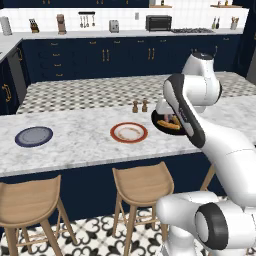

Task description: Place one bun and one sausage from the bowl on each plate.

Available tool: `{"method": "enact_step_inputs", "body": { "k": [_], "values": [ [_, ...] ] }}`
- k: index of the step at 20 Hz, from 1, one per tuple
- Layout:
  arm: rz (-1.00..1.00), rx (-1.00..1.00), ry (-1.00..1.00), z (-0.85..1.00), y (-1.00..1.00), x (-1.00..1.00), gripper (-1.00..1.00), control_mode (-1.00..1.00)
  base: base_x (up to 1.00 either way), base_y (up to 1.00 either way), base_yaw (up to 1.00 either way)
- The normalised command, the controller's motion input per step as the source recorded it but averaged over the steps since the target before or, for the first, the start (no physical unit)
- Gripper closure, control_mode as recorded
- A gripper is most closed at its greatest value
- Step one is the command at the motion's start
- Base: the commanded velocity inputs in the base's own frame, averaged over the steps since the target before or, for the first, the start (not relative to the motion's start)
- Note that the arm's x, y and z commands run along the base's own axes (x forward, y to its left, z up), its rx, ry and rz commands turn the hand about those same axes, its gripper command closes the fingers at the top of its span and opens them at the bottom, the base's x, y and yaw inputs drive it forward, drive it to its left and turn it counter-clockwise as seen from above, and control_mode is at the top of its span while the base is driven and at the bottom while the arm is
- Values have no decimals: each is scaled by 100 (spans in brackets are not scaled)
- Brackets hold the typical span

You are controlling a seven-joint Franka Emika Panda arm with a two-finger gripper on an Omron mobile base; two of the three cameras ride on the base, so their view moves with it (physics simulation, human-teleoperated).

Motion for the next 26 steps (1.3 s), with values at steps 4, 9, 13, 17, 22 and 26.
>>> {"method": "enact_step_inputs", "body": {
  "k": [4, 9, 13, 17, 22, 26],
  "values": [
    [-3, 7, -2, -9, -67, 4, -100, -100, 0, 0, 0],
    [3, 9, 4, -12, -100, 58, -100, -100, 0, 0, 0],
    [12, 0, 16, -32, -90, 59, -100, -100, 0, 0, 0],
    [10, -1, 17, -63, -26, 39, -100, -100, 0, 0, 0],
    [2, -8, 2, -52, -18, 65, -100, -100, 0, 0, 0],
    [-2, -14, 2, -38, -9, 61, -100, -100, 0, 0, 0]
  ]
}}
